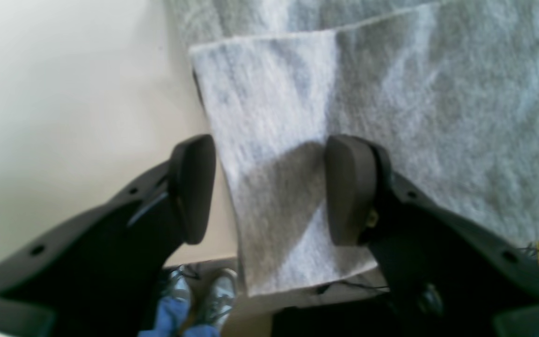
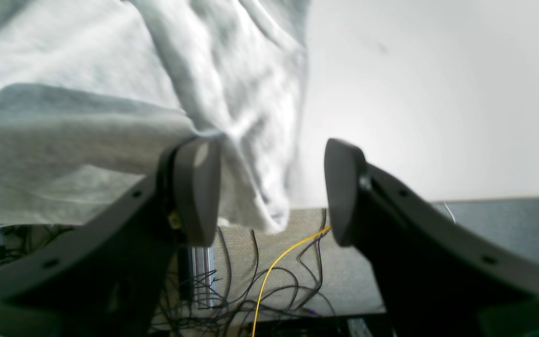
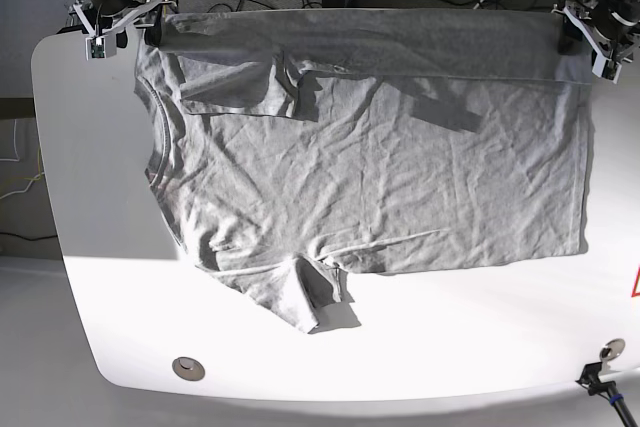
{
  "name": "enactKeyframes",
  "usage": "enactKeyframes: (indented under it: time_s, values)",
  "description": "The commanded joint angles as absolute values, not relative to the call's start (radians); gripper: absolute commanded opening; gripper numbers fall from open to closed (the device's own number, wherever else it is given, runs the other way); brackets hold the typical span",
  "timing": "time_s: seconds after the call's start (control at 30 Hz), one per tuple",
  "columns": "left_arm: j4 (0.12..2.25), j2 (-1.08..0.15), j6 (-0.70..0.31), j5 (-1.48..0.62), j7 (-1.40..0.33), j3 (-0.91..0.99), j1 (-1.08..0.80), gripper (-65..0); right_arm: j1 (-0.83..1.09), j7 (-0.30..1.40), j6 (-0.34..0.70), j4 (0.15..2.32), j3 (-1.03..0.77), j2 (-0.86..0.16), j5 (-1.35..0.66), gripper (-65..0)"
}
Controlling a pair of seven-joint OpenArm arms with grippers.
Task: Fold the T-shirt properly
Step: 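Release the shirt and move both grippers toward the hem, then grasp the hem corners of the shirt with both grippers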
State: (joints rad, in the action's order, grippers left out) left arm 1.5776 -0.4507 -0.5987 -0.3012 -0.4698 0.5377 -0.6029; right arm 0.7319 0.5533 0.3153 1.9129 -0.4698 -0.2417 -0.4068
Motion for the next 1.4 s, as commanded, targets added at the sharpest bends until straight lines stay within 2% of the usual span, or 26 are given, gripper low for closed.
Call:
enactKeyframes:
  time_s: [0.0, 0.17, 0.37, 0.6, 0.73, 0.9, 1.1, 1.37]
  values:
    - [1.627, -0.470, -0.598, -0.309, -0.498, 0.578, -0.588, -30.1, 0.720, 0.538, 0.318, 1.948, -0.478, -0.255, -0.412, -30.4]
    - [1.698, -0.472, -0.698, -0.306, -0.630, 0.677, -0.435, -30.1, 0.605, 0.604, 0.320, 1.952, -0.476, -0.257, -0.409, -30.3]
    - [1.685, -0.490, -0.698, -0.211, -0.711, 0.618, -0.176, -30.1, 0.334, 0.743, 0.321, 1.936, -0.466, -0.269, -0.409, -30.3]
    - [1.405, -0.489, -0.698, -0.185, -0.699, 0.490, 0.114, -30.1, -0.002, 0.766, 0.317, 1.695, -0.317, -0.297, -0.407, -30.6]
    - [1.221, -0.493, -0.698, -0.185, -0.599, 0.433, 0.225, -30.1, -0.176, 0.759, 0.321, 1.518, -0.246, -0.295, -0.352, -30.6]
    - [0.975, -0.504, -0.698, -0.183, -0.483, 0.357, 0.358, -30.1, -0.349, 0.615, 0.321, 1.271, -0.142, -0.291, -0.237, -30.3]
    - [0.693, -0.535, -0.698, -0.163, -0.329, 0.300, 0.495, -30.1, -0.536, 0.496, 0.321, 0.970, -0.068, -0.295, -0.226, -30.3]
    - [0.522, -0.535, -0.698, -0.085, -0.240, 0.300, 0.605, -30.1, -0.693, 0.340, 0.321, 0.641, -0.064, -0.291, -0.225, -30.3]
